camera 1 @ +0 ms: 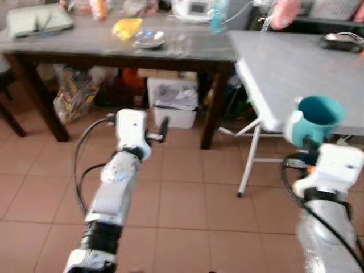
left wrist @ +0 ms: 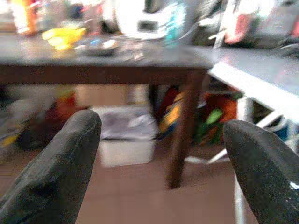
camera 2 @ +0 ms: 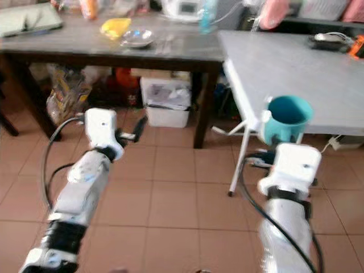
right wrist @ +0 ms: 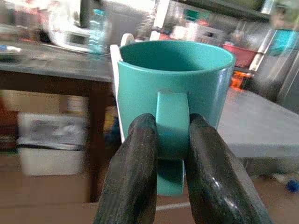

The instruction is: Setting the table

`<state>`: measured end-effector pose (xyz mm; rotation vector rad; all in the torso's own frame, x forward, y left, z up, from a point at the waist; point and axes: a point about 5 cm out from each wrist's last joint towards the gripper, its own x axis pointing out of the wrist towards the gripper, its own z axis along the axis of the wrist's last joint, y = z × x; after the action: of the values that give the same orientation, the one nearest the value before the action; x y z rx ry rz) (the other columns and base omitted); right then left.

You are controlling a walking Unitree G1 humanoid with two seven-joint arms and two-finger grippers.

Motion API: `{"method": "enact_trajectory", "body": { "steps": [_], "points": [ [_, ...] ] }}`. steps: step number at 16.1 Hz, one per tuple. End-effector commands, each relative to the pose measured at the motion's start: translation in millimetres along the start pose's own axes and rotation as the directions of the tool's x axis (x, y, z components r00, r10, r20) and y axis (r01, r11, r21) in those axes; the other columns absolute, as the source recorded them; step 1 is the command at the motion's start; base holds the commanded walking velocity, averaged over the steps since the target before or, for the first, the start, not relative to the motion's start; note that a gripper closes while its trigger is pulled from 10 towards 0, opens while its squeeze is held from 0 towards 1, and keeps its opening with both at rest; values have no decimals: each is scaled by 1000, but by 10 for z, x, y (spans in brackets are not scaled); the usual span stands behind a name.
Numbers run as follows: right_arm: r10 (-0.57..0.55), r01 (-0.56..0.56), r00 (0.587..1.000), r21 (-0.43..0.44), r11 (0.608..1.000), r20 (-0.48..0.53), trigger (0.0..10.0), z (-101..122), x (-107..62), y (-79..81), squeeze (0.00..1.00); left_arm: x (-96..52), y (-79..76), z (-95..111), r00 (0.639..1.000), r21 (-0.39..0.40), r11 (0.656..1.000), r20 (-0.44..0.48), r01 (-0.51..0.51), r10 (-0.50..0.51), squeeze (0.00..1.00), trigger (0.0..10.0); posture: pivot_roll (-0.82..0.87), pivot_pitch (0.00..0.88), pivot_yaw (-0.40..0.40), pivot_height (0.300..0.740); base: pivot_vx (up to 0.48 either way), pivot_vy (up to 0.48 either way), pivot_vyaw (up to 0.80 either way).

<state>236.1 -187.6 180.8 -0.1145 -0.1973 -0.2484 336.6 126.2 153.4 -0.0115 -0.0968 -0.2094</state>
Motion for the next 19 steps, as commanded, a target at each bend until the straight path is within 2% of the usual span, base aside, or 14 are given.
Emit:
{"method": "enact_trajectory", "body": {
  "steps": [1, 6, 19],
  "points": [
    [-9, 10, 1000, -11, 1000, 23, 10000, 37, 6, -45, 0, 9, -31, 61, 999, 4, 1000, 36, 8, -8, 0, 10000, 90, 125, -56, 740, 0, 0, 0],
    [-10, 10, 1000, -14, 1000, 21, 10000, 31, 7, -49, 0, -28, -117, 118, 990, -17, 993, 85, 113, -112, 0, 10000, 85, 127, -54, 740, 0, 0, 0],
    [-6, 7, 999, -25, 1000, 32, 10000, 43, 29, -42, 0, -12, -179, 107, 986, -31, 989, 86, 147, -144, 0, 10000, 82, 123, -50, 740, 363, 0, 0]
  ]
}}
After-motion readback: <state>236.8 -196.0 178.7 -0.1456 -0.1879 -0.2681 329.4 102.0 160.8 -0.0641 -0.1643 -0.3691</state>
